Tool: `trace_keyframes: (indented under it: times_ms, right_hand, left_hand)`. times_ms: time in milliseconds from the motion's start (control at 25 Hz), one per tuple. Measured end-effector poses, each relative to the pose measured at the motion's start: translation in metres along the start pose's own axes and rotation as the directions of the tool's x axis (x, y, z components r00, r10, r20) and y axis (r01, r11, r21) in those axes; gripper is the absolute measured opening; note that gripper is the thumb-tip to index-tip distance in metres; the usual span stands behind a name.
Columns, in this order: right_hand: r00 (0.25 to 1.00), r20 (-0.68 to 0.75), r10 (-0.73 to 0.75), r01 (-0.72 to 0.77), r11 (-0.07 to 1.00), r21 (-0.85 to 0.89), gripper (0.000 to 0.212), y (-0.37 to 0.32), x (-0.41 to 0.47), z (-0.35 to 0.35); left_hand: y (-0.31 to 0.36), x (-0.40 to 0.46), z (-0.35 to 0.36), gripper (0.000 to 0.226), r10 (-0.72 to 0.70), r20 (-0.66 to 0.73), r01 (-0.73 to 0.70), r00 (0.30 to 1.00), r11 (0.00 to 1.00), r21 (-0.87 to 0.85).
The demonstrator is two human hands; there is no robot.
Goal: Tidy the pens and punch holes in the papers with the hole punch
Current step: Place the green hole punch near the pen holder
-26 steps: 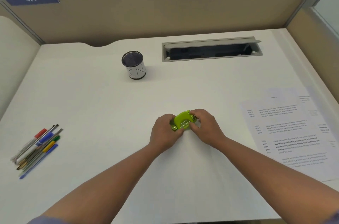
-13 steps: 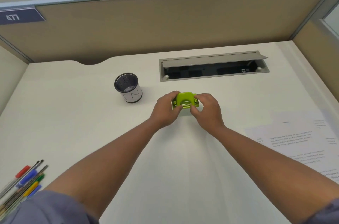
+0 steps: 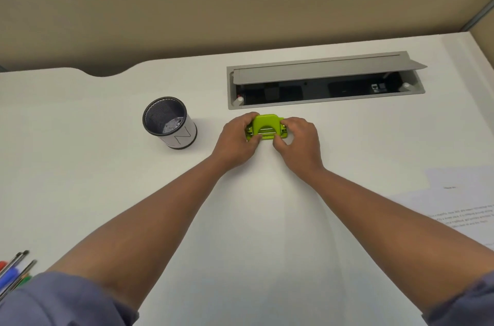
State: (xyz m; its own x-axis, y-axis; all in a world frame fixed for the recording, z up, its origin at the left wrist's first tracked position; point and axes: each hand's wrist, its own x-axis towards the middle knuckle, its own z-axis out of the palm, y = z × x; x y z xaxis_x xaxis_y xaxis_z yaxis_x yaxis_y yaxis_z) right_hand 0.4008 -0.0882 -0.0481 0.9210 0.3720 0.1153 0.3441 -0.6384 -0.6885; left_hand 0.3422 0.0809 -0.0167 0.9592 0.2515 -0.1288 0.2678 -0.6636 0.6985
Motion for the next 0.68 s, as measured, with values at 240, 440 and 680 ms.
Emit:
trace_keyframes:
  times_ms: [240, 440, 680]
  right_hand:
    - [1.000, 0.009, -0.001, 0.002, 0.999, -0.034, 0.037, 0.002, 0.000, 0.003]
    - [0.997, 0.068, 0.043, -0.043, 0.999, -0.011, 0.063, -0.002, -0.004, -0.001]
    - [0.989, 0.099, 0.106, -0.111, 0.993, 0.043, 0.080, -0.017, -0.040, -0.026]
  left_hand:
    - [-0.004, 0.002, 0.004, 0.056, 0.017, 0.003, -0.017, 1.000, 1.000, 0.004]
    - [-0.005, -0.005, 0.006, 0.074, 0.007, -0.002, -0.007, 1.000, 1.000, 0.020]
    - [0.009, -0.050, -0.004, 0.079, 0.046, -0.014, -0.045, 0.999, 0.997, 0.057]
